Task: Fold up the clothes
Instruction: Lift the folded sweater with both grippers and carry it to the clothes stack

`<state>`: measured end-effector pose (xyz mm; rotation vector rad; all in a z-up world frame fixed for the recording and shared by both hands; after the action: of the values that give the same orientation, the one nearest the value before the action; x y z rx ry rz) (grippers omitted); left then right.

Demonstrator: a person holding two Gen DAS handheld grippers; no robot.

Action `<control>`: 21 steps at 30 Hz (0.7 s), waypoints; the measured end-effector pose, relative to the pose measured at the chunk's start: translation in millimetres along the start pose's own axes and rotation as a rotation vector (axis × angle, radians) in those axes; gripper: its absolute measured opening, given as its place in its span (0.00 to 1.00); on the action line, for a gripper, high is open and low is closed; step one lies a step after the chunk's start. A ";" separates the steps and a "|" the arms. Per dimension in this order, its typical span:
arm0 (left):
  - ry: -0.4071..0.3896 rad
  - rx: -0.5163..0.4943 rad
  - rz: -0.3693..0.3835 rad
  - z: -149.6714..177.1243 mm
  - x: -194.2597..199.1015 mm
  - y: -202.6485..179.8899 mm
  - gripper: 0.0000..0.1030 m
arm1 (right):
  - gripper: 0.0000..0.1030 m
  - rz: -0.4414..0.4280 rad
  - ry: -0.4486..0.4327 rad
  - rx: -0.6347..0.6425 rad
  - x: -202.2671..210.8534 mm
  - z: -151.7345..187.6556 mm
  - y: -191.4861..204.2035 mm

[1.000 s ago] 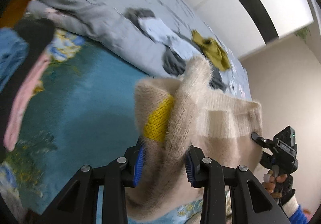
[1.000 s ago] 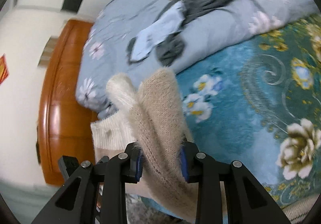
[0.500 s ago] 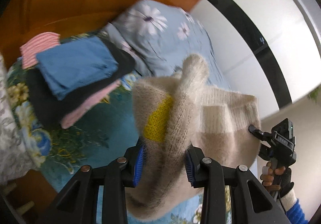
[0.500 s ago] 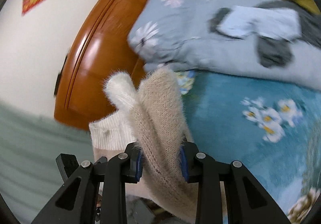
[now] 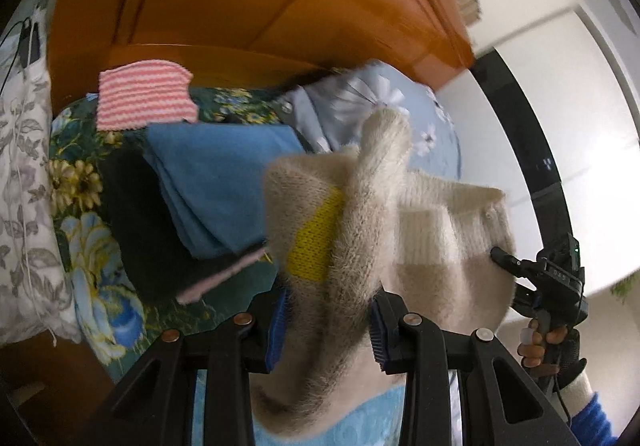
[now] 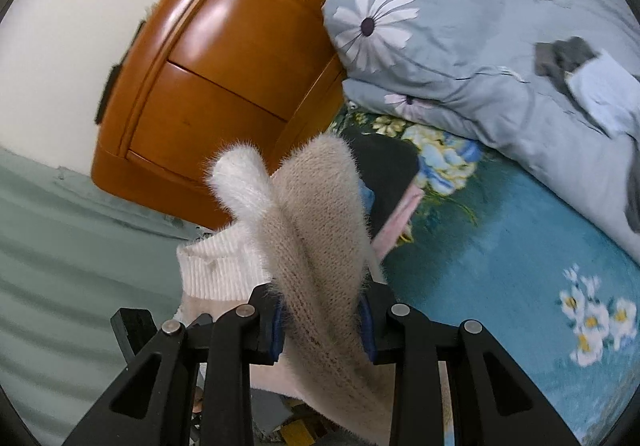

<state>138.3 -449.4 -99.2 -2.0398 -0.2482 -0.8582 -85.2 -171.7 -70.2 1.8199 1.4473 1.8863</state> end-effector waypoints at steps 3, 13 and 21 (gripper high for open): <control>-0.012 0.054 0.003 -20.8 -12.3 21.5 0.36 | 0.30 0.032 0.061 0.012 -42.0 -35.0 11.1; -0.029 0.168 0.011 -72.7 -45.8 77.0 0.35 | 0.30 0.115 0.218 0.090 -152.5 -116.3 36.6; -0.043 0.265 -0.003 -72.2 -77.3 134.2 0.35 | 0.30 0.188 0.313 0.068 -228.0 -148.2 8.1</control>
<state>109.4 -575.0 -211.3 -1.8117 -0.3693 -0.7414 -146.7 -406.8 -192.4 1.8094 1.4916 2.3290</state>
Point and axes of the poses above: each gripper's, at about its wrist camera, not at the fingertips, and x roughly against the way its jaws point, y to its left, z to its underside, the point moved 1 cm from there along -x, roughly the way its jaws point, and after that the axes turned 4 degrees about -x, right-handed, at the moved point
